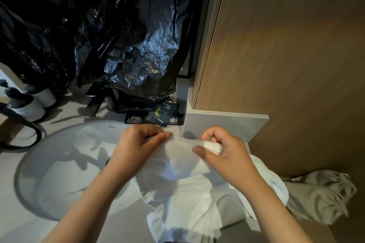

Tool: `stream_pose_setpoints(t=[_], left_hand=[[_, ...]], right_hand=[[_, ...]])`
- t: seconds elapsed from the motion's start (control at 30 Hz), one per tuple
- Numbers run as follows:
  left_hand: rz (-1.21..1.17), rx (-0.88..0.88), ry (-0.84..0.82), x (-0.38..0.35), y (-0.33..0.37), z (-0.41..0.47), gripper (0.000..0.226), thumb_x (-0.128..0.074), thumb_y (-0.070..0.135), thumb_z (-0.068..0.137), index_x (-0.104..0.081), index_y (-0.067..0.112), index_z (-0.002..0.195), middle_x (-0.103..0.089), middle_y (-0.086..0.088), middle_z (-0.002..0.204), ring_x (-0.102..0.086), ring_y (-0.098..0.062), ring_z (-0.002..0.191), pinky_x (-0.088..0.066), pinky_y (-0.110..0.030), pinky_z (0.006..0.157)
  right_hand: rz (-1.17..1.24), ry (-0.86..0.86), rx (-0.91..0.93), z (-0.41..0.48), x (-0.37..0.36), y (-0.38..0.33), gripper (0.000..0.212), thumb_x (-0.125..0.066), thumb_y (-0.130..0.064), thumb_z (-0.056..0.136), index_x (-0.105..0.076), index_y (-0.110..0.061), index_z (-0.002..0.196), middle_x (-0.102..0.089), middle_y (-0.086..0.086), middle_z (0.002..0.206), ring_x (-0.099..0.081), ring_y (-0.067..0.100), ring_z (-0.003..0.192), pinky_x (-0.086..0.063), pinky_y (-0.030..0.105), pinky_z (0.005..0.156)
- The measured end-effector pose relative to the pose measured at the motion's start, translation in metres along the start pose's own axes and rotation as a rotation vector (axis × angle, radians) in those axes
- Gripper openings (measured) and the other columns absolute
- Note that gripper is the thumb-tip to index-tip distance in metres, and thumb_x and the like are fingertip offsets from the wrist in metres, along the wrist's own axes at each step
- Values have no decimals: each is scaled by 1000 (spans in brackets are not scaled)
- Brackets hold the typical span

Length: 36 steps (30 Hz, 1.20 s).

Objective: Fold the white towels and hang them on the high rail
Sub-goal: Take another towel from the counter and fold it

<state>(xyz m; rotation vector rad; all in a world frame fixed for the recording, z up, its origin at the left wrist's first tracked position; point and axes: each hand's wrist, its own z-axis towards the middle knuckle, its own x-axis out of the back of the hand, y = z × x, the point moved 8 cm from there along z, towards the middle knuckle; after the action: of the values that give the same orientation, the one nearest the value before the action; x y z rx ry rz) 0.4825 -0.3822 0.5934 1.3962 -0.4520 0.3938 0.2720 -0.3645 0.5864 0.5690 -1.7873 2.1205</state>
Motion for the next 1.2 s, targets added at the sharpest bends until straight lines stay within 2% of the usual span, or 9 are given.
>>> stream_pose_setpoints(t=[0.17, 0.3, 0.4, 0.6, 0.73, 0.8, 0.9, 1.03, 1.2], left_hand=[[-28, 2, 30, 6, 4, -1, 23, -71, 31, 84, -68, 29, 61, -59, 16, 54, -50, 0, 51, -34, -10, 48], [-37, -2, 29, 14, 3, -3, 24, -68, 39, 83, -69, 28, 62, -58, 12, 54, -47, -1, 49, -33, -14, 47], [-39, 11, 28, 16, 1, -5, 21, -69, 37, 82, -72, 24, 66, -61, 9, 57, -48, -1, 50, -35, -14, 48], [-24, 36, 70, 20, -3, -6, 27, -67, 38, 83, -68, 20, 63, -53, 14, 49, -45, -1, 45, -31, -11, 44], [-11, 31, 61, 21, -5, -7, 28, -68, 37, 85, -70, 17, 65, -56, -4, 55, -42, -4, 46, -33, -19, 46], [-7, 34, 68, 21, -4, -7, 28, -68, 36, 85, -70, 15, 66, -57, -7, 57, -42, -5, 47, -33, -21, 47], [9, 25, 77, 22, 0, -8, 28, -68, 35, 85, -71, 15, 67, -59, -6, 60, -43, -4, 48, -35, -21, 48], [-31, 16, 43, 21, 8, -13, 31, -64, 45, 81, -72, 17, 69, -64, -7, 63, -52, -10, 54, -41, -28, 54], [-56, -62, -1, 19, 24, -22, 32, -66, 51, 82, -73, 22, 70, -67, 2, 64, -60, -12, 60, -47, -32, 58]], right_hand=[[-270, 62, 99, -8, 34, -2, 20, -71, -15, 83, -62, -31, 90, -63, -18, 84, -60, 7, 79, -48, 23, 67], [-387, 200, 12, -19, 67, 24, 14, -69, -14, 84, -67, -22, 95, -66, -13, 88, -62, 7, 82, -52, 29, 70], [-428, 248, -82, -21, 76, 42, 14, -66, -8, 85, -65, -21, 86, -66, -10, 80, -62, 10, 75, -51, 30, 66], [-278, 204, -42, -20, 64, 43, 14, -65, -10, 91, -66, -23, 93, -67, -16, 90, -64, 3, 86, -50, 13, 69], [-270, 241, 48, -27, 53, 28, 18, -72, -10, 86, -66, -26, 91, -62, -18, 88, -61, 6, 77, -45, 9, 63], [-240, 188, 81, -31, 35, 24, 17, -75, -12, 83, -69, -26, 91, -62, -18, 87, -62, 7, 77, -47, 11, 63], [-225, 138, 110, -36, 9, 19, 21, -76, -18, 84, -70, -23, 103, -62, -15, 101, -61, 4, 91, -49, 14, 76], [-252, 244, 151, -33, -7, 4, 21, -68, -22, 90, -69, -21, 111, -63, -10, 111, -59, 4, 102, -48, 20, 89], [-308, 363, 195, -21, -13, -17, 18, -75, -18, 85, -72, -16, 103, -69, -6, 100, -64, 15, 91, -54, 31, 78]])
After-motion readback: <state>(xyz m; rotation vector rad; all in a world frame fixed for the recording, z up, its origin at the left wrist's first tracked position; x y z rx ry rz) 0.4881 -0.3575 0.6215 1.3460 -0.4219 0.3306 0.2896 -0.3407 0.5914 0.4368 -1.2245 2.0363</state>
